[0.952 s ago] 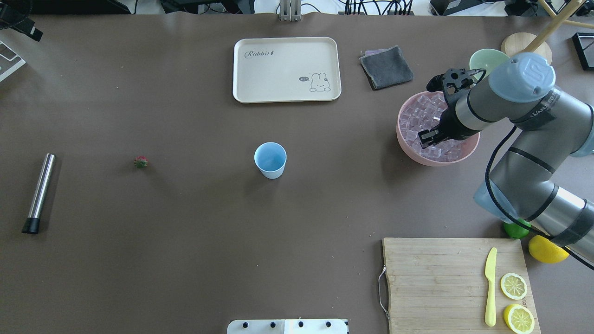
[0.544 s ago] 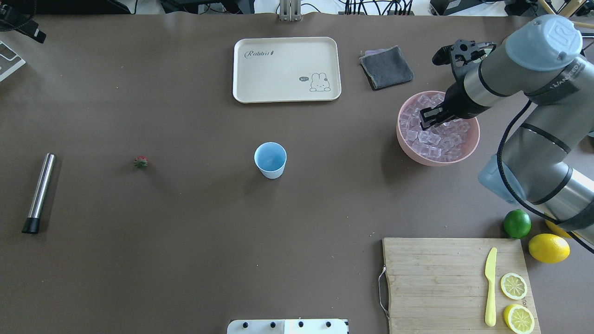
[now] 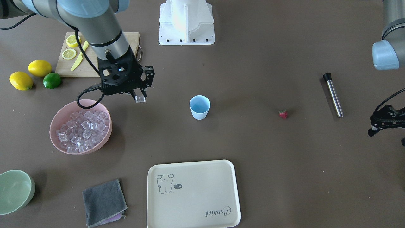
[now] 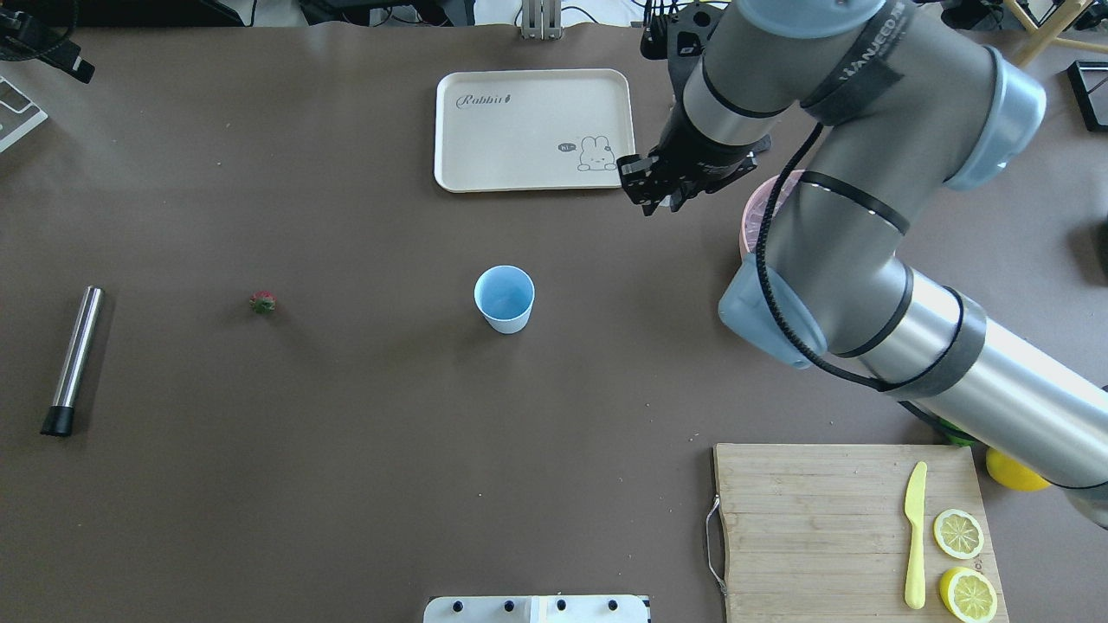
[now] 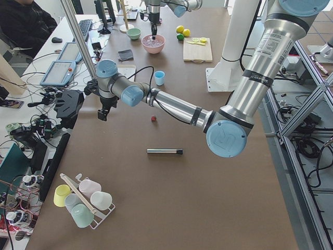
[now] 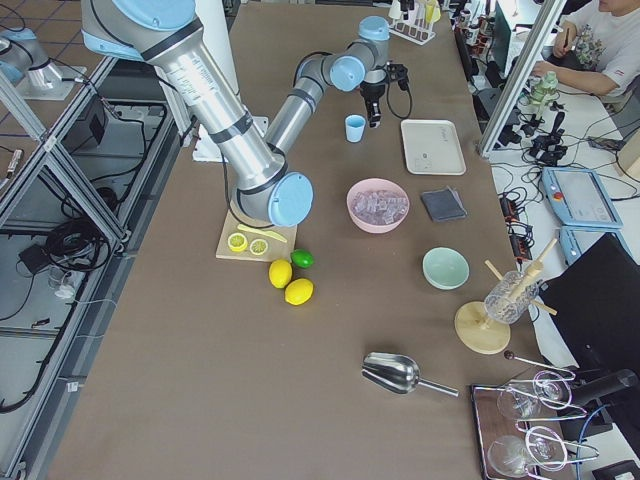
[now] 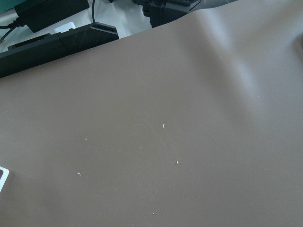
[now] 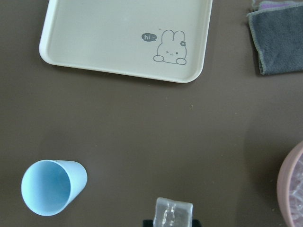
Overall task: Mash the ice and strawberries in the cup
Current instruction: 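Carry the ice cube with the right gripper over the light-blue cup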
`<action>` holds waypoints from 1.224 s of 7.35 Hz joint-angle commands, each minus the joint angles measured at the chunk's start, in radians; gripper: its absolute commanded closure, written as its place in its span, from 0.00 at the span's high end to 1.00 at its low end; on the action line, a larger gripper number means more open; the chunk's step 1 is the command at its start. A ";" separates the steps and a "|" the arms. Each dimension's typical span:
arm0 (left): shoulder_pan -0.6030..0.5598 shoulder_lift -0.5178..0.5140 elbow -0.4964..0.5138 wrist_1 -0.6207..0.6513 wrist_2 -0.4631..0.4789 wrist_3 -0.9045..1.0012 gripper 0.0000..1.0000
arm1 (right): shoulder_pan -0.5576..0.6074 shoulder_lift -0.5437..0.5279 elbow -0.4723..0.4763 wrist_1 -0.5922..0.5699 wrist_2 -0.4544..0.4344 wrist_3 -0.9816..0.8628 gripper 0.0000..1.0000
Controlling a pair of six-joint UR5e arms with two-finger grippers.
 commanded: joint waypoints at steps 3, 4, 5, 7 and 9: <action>-0.001 -0.005 0.007 0.000 0.000 0.002 0.97 | -0.212 0.202 -0.325 0.200 -0.240 0.205 0.00; -0.001 -0.008 0.007 0.000 0.000 0.000 0.97 | -0.232 0.216 -0.406 0.299 -0.296 0.210 0.00; 0.000 -0.008 0.008 0.000 0.000 0.000 0.97 | -0.234 0.215 -0.424 0.324 -0.298 0.210 0.00; 0.002 -0.038 0.036 0.000 0.000 0.000 0.97 | -0.246 0.198 -0.427 0.332 -0.298 0.197 0.00; 0.000 -0.038 0.039 0.000 0.000 0.002 0.97 | -0.245 0.177 -0.374 0.327 -0.289 0.196 0.00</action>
